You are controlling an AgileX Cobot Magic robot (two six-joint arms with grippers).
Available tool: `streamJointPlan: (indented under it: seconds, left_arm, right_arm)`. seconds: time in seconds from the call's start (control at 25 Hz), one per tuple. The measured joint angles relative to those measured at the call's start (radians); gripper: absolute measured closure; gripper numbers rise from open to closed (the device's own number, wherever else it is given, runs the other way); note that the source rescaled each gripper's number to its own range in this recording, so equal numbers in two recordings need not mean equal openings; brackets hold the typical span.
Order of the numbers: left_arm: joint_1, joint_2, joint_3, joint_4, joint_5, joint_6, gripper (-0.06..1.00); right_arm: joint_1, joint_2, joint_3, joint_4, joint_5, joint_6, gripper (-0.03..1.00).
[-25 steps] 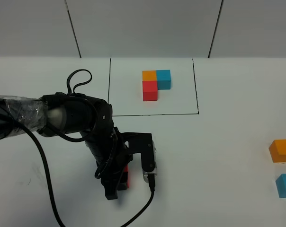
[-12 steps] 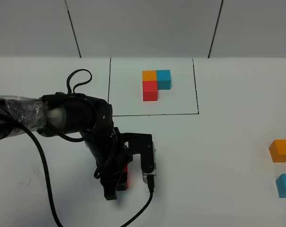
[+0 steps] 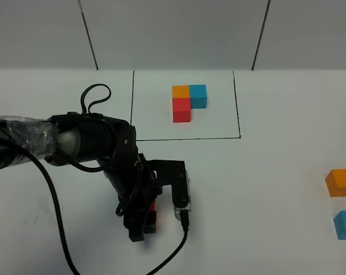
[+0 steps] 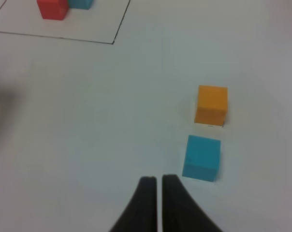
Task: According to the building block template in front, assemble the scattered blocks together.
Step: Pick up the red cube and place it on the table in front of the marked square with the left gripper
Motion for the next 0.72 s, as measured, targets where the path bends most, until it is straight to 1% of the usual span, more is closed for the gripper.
streamJointPlan:
  seconds: [0.08,0.12,0.2,0.24,0.44,0.72]
  left_arm:
    - [0.0,0.0,0.0,-0.001,-0.015,-0.001,0.15]
    - [-0.001,0.0,0.0,-0.002,-0.019,-0.002,0.08]
    - [-0.006,0.0,0.0,-0.003,-0.022,-0.007,-0.02]
    - [-0.008,0.0,0.0,-0.005,-0.022,-0.013,-0.04]
    - [-0.009,-0.001,0.0,-0.006,-0.021,-0.051,-0.05]
    - [-0.009,-0.03,0.0,-0.005,-0.012,-0.062,-0.04]
  right_arm:
    - [0.0,0.0,0.0,0.0,0.0,0.0,0.97]
    - [0.0,0.0,0.0,0.0,0.0,0.0,0.97]
    - [0.0,0.0,0.0,0.0,0.0,0.0,0.97]
    - [0.0,0.0,0.0,0.0,0.0,0.0,0.97]
    - [0.0,0.0,0.0,0.0,0.0,0.0,0.97]
    - [0.0,0.0,0.0,0.0,0.0,0.0,0.97]
